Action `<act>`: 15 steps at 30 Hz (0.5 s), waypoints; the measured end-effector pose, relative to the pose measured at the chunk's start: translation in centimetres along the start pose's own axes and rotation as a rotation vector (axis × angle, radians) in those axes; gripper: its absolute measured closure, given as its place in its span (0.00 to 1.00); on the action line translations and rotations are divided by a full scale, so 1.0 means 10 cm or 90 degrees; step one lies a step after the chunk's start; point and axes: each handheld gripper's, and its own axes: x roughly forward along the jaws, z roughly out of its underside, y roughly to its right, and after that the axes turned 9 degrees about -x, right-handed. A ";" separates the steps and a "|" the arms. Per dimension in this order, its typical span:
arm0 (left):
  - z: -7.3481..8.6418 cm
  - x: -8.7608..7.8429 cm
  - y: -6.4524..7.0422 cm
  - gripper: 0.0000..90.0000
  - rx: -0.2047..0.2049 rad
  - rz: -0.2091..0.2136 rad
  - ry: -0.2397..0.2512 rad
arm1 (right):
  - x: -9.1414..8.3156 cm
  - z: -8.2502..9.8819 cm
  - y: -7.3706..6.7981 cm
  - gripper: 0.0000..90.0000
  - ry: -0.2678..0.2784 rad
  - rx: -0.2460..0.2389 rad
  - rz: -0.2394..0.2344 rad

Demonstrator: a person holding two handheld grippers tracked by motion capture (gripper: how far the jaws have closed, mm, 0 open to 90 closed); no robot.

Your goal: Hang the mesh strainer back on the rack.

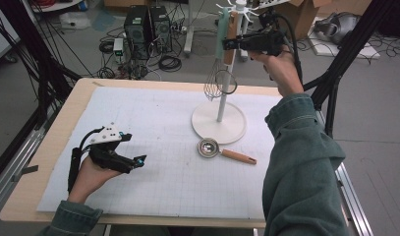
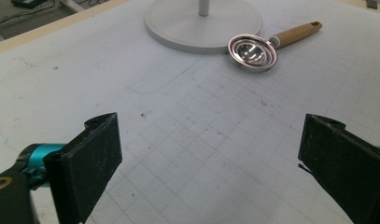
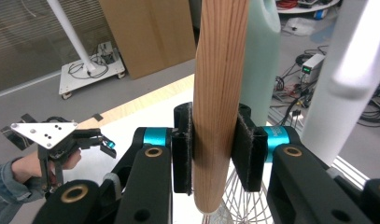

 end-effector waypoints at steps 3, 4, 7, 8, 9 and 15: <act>0.00 -0.01 -0.01 0.07 -0.001 0.001 -0.001 | -0.02 0.02 0.00 0.77 0.006 -0.004 0.005; 0.00 -0.01 -0.01 0.07 0.000 0.001 0.000 | -0.03 0.03 0.00 0.77 0.009 -0.003 0.005; 0.00 -0.03 -0.02 0.07 -0.002 -0.002 0.003 | -0.06 0.05 0.00 0.77 0.016 -0.001 0.010; 0.00 -0.04 -0.02 0.07 -0.002 -0.001 0.004 | -0.07 0.06 0.00 0.76 0.018 0.000 0.009; 0.00 -0.04 -0.02 0.07 -0.002 -0.001 0.004 | -0.07 0.07 0.00 0.75 0.019 -0.001 0.010; 0.02 -0.05 -0.02 0.07 -0.004 -0.001 0.004 | -0.11 0.10 -0.01 0.74 0.026 -0.002 0.015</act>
